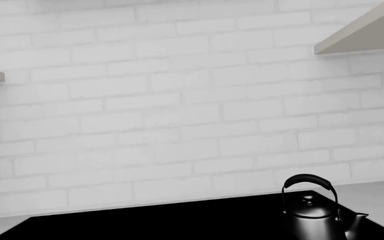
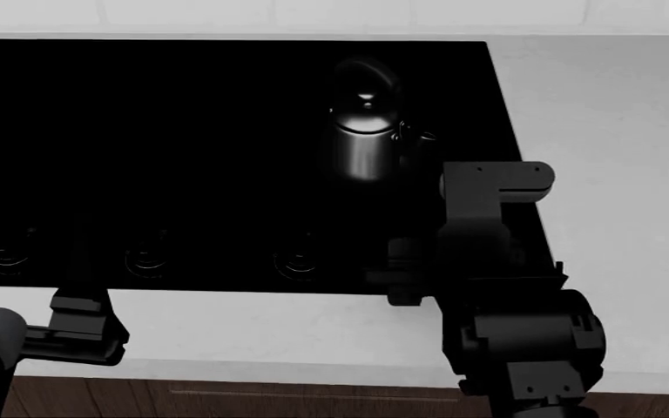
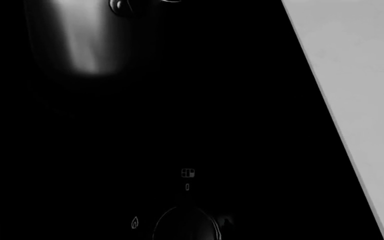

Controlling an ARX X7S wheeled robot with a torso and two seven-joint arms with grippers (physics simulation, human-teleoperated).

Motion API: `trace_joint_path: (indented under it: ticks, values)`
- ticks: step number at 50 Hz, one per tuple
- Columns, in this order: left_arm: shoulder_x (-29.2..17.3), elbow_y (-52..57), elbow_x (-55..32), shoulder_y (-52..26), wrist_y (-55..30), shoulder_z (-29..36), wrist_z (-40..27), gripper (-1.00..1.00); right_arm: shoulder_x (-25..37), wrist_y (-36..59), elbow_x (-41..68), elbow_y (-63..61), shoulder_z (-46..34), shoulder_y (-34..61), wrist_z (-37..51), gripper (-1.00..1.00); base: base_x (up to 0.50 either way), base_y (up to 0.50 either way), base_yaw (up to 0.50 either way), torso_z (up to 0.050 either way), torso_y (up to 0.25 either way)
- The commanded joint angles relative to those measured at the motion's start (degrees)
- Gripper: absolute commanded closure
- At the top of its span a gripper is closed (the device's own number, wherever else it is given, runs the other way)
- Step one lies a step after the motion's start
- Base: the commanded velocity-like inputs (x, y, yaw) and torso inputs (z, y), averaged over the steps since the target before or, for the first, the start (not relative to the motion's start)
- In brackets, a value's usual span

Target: Turn on the front right burner of the stove.

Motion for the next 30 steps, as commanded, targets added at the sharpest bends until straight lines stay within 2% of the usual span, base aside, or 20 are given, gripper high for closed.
trace_joint_path:
  ticks: [1,13,30]
  values:
    - [-0.16,-0.09,-0.22,-0.03,0.12,0.15,-0.21,-1.00,0.70,0.99,0.11,-0.90,-0.99,-2.10,-0.44,1.00,-0.01,0.00,0.00,0.000,0.000]
    - [-0.36,-0.02,-0.34,-0.11,0.00,0.24,-0.53,-1.00,3.96,3.33,0.12,-11.07,-6.35,-4.51,-6.11,1.00,-0.01,0.00,-0.01,0.001,0.007]
    - [-0.63,0.08,-0.56,-0.19,-0.14,0.46,-0.96,-1.00,5.65,0.47,-2.09,-4.36,-14.05,-0.34,-16.50,1.00,-0.01,0.00,0.00,0.001,0.005]
